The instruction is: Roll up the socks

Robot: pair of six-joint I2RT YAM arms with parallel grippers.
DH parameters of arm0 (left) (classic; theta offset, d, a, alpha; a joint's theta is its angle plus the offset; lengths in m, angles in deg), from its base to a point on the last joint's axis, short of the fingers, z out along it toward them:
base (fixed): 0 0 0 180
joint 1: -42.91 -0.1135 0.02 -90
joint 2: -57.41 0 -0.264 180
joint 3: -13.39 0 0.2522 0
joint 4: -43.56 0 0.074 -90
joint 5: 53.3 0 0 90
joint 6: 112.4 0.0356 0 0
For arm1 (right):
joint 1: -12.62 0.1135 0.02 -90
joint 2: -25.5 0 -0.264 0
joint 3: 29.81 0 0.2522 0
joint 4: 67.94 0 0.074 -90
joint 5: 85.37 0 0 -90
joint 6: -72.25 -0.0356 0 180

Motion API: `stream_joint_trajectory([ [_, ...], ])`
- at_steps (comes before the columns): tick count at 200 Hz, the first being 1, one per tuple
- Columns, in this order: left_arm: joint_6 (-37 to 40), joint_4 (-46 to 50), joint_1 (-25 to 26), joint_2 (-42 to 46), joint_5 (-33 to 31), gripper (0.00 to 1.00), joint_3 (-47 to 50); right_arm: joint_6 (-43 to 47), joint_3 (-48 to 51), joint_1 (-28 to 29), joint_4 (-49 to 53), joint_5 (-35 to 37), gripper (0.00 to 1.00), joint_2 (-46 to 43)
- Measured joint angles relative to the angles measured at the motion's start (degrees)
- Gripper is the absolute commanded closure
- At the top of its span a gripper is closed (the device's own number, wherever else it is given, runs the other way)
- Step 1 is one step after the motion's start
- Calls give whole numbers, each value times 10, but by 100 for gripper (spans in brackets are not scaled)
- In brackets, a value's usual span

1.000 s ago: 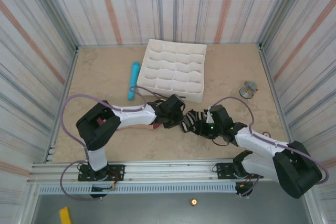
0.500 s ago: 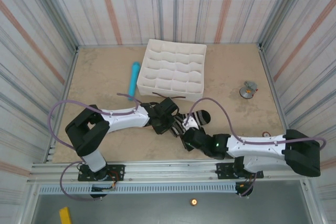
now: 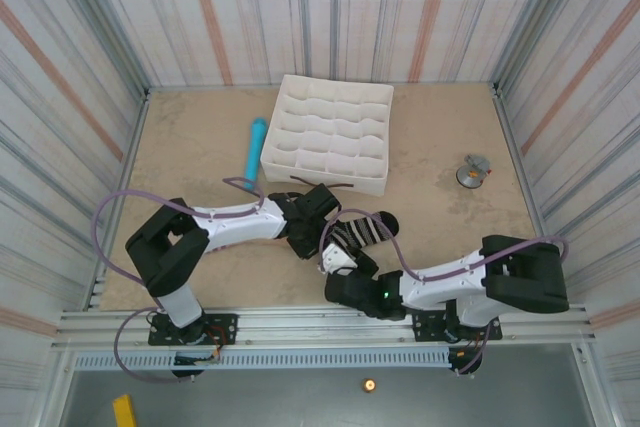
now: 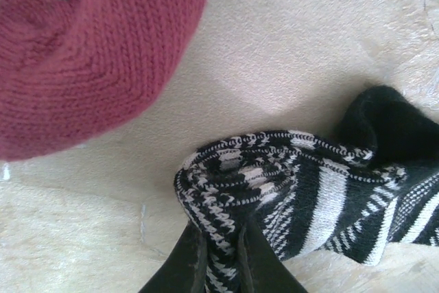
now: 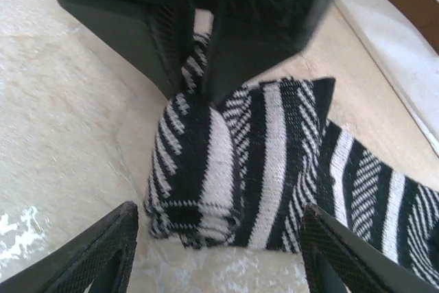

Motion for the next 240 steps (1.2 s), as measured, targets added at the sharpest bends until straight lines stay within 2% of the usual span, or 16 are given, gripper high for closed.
stream_joint_trajectory([
  [28, -1, 0, -3, 0, 5, 100, 0, 19, -9, 0, -25, -5, 38, 19],
  [95, -1, -5, -3, -2, 15, 100, 0, 31, -10, -17, -54, -11, 50, 54],
  [105, -1, -7, -3, -3, 17, 100, 0, 31, -10, -20, -56, -12, 56, 54],
  [153, -1, -25, -7, -4, 20, 100, 6, 24, -10, -31, -63, -30, 96, 56],
  [161, -1, -31, -10, -4, 22, 97, 9, 14, -10, -34, -65, -35, 100, 56],
  [187, -1, -51, -14, -4, 27, 81, 17, 1, 0, -43, -79, -48, 100, 54],
  [203, -2, -62, -14, -4, 31, 58, 21, -13, 12, -53, -93, -67, 100, 47],
  [216, -3, -68, -14, -4, 33, 57, 25, -27, 24, -62, -105, -84, 100, 34],
  [240, -8, -92, -14, 4, 33, 39, 39, -52, 53, -88, -128, -133, 100, 1],
])
